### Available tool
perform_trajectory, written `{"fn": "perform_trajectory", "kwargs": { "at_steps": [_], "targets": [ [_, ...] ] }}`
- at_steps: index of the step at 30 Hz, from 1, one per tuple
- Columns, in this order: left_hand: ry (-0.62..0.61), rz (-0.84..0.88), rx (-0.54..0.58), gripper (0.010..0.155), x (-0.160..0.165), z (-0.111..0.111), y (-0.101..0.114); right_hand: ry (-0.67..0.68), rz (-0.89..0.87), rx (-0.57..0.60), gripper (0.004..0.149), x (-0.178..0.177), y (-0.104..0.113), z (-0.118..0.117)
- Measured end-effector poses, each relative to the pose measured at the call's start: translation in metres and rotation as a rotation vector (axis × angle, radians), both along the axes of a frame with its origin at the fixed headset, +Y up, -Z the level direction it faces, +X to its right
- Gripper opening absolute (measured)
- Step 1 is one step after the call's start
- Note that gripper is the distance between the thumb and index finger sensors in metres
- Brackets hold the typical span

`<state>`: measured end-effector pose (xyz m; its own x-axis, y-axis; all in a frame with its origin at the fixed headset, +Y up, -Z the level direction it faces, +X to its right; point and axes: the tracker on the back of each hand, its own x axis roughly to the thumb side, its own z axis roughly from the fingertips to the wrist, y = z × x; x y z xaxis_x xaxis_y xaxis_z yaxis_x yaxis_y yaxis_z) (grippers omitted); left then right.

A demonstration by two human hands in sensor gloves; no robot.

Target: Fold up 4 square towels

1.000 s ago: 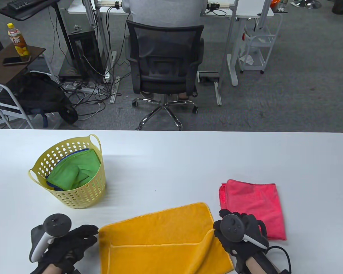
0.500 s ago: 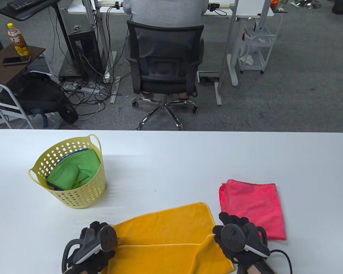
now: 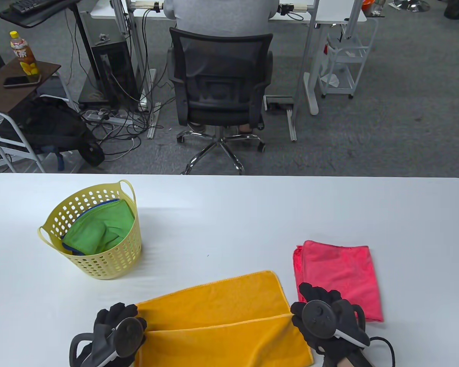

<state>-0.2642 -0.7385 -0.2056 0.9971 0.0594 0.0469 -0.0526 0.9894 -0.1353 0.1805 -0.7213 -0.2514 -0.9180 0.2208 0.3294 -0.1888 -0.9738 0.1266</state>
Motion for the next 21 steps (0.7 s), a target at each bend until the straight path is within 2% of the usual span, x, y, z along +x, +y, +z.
{"fn": "perform_trajectory", "kwargs": {
  "at_steps": [4, 6, 8, 11, 13, 15, 18, 21],
  "targets": [
    [0.085, 0.004, 0.054, 0.041, -0.017, -0.004, 0.017, -0.054, -0.003, 0.063, 0.041, -0.004, 0.015, -0.015],
    [0.141, 0.038, 0.033, 0.041, -0.026, -0.015, 0.021, -0.082, 0.013, 0.065, 0.041, -0.011, 0.018, -0.033],
    [0.187, 0.045, -0.015, 0.041, -0.031, -0.03, 0.018, -0.117, 0.045, 0.053, 0.041, -0.026, 0.017, -0.06],
    [0.249, -0.02, -0.053, 0.042, -0.035, -0.05, 0.003, -0.159, 0.094, 0.058, 0.041, -0.045, 0.0, -0.094],
    [0.312, -0.026, -0.075, 0.045, -0.038, -0.062, -0.012, -0.198, 0.147, 0.068, 0.046, -0.058, -0.025, -0.115],
    [0.334, -0.01, -0.103, 0.055, -0.042, -0.065, -0.02, -0.207, 0.209, 0.026, 0.058, -0.064, -0.039, -0.121],
    [0.337, 0.089, -0.11, 0.059, -0.053, -0.062, -0.026, -0.217, 0.284, -0.106, 0.062, -0.066, -0.054, -0.116],
    [0.335, 0.168, -0.122, 0.059, -0.06, -0.061, -0.03, -0.228, 0.303, -0.228, 0.065, -0.061, -0.059, -0.104]
  ]
}}
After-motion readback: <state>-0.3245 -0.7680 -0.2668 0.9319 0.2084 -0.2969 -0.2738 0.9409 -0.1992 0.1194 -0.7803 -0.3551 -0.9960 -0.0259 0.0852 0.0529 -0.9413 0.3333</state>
